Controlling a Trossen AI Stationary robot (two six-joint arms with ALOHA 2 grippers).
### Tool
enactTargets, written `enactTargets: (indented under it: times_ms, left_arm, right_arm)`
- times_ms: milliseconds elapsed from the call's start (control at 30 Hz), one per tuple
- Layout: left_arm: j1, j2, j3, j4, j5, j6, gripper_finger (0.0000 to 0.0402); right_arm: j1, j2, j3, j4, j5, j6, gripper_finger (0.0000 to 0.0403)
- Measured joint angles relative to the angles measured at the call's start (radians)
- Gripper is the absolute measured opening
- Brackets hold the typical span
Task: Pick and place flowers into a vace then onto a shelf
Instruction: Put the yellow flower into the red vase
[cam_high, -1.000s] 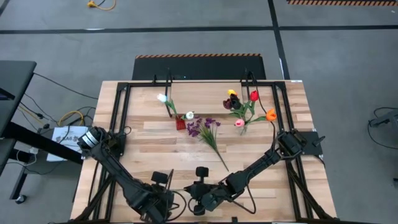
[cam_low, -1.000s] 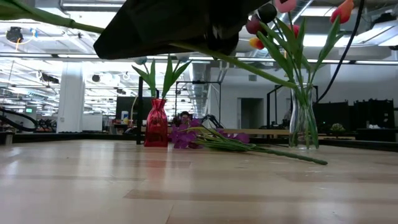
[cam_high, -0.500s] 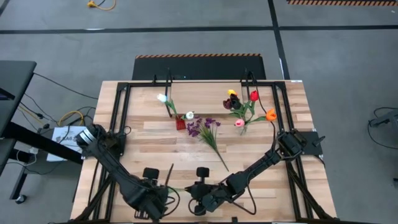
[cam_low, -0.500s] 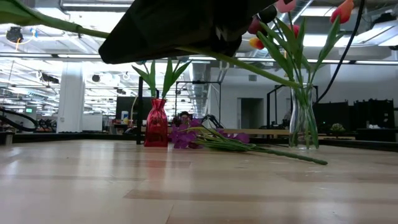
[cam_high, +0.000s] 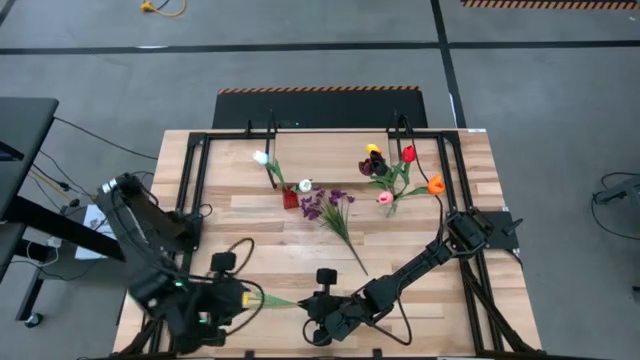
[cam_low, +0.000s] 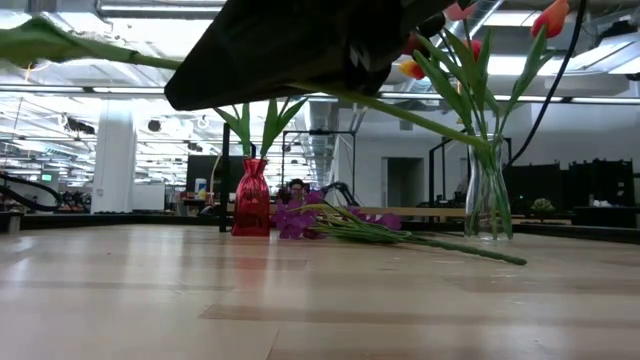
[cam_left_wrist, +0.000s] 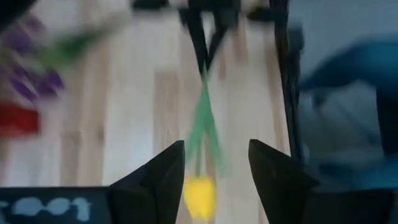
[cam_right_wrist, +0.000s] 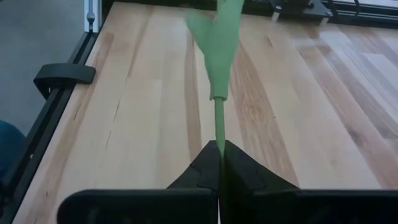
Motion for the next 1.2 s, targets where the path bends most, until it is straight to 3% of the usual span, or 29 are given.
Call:
enactTargets:
  times_ms: [233, 333, 467, 667, 967, 1200]
  left_arm:
    - [-0.135, -0.043, 0.001, 0.056, -0.504, 0.009, 0.0169]
    - [-0.180, -0.044, -0.010, 0.068, -0.644, 0.007, 0.0169]
    - [-0.202, -0.042, -0.045, 0.063, -0.734, -0.028, 0.0169]
    - [-0.208, -0.043, -0.076, 0.019, -0.842, -0.208, 0.0169]
    - [-0.219, -0.043, -0.207, 0.023, -1.022, -0.344, 0.0169]
    - [-0.233, -0.043, -0.410, 0.197, -1.114, -0.466, 0.0169]
  right_arm:
    - [0.009, 0.000, 0.000, 0.027, -0.005, -0.019, 0.0000]
    - [0.025, 0.000, 0.000, 0.108, -0.093, -0.107, 0.0000]
    - [0.061, 0.000, 0.000, 0.269, -0.187, -0.244, 0.0000]
    - [0.095, -0.023, -0.001, 0.484, -0.188, -0.417, 0.0000]
    - [0.124, -0.062, -0.002, 0.833, -0.070, -0.707, 0.0000]
    - [0.123, -0.006, -0.092, 1.254, -0.035, -0.809, 0.0000]
